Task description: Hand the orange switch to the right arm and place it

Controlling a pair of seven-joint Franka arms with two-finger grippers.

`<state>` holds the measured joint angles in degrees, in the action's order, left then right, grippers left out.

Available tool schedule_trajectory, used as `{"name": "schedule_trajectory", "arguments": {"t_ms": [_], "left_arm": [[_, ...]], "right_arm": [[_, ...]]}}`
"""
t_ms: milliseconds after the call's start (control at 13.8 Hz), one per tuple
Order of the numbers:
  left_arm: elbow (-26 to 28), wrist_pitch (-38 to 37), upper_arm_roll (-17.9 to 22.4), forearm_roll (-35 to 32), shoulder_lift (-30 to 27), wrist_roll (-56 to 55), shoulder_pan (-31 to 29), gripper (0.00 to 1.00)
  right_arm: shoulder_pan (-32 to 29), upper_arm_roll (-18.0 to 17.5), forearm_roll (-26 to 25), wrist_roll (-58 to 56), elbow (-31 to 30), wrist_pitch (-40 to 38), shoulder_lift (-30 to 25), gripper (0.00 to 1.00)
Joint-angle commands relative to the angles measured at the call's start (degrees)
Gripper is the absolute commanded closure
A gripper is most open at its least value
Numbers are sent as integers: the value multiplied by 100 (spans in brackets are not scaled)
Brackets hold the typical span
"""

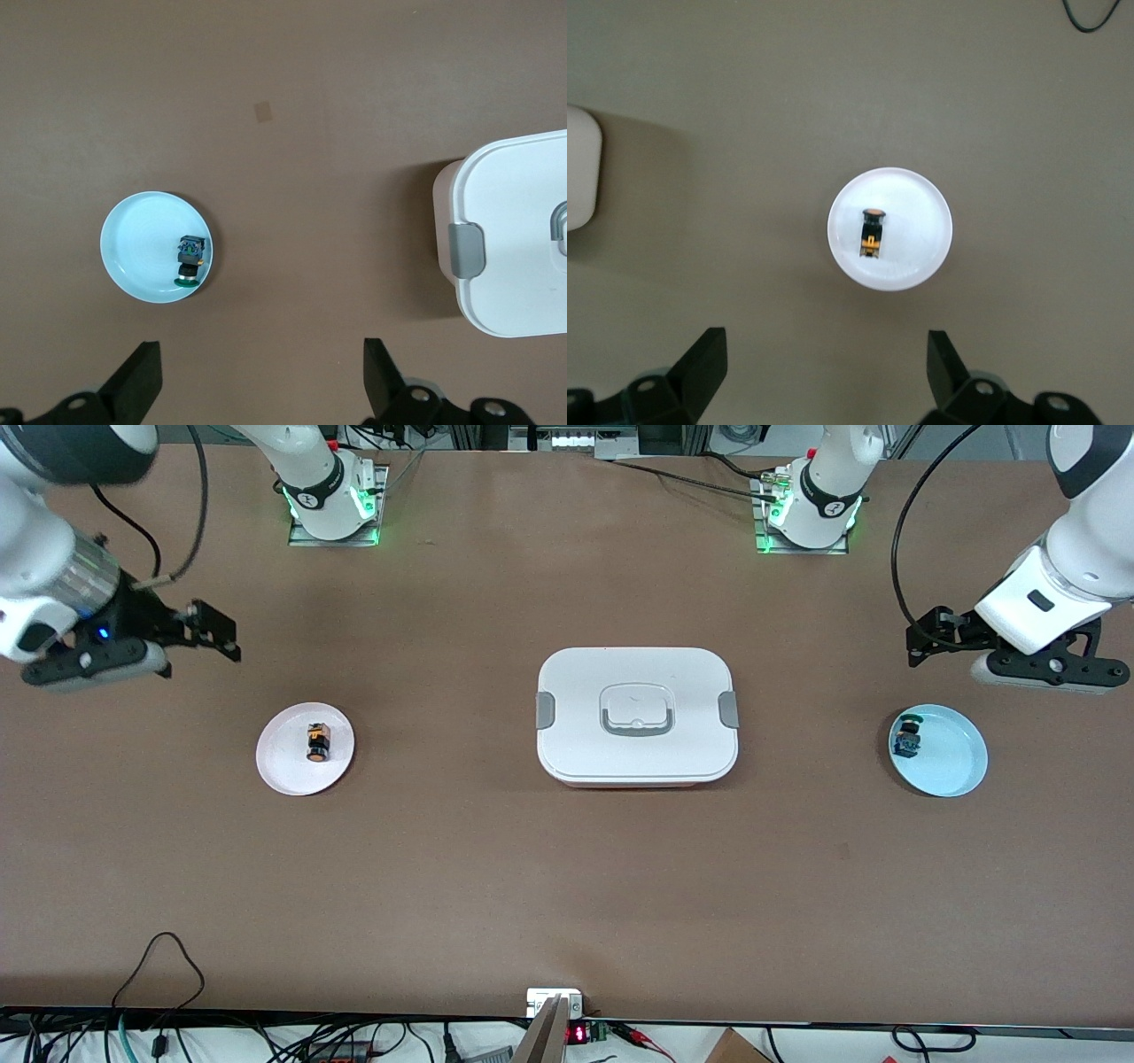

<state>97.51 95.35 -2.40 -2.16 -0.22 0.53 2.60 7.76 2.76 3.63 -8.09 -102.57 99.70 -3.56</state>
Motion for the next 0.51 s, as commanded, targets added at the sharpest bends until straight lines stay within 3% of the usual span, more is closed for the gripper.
{"name": "schedule_trajectory", "arguments": {"t_ms": [0,145,435], "left_arm": [[-83,-104,3,84,5,-18,-67,0],[-100,-104,-23,84,5,-18,-67,0],[-179,-104,-67,84,31,-26,-49,0]], "right_arm": [[-29,14,-170,123,534,-450,4,0],[-152,110,-118,201,852,-591,179,0],[-170,199,-82,132,879,-609,233,0]]}}
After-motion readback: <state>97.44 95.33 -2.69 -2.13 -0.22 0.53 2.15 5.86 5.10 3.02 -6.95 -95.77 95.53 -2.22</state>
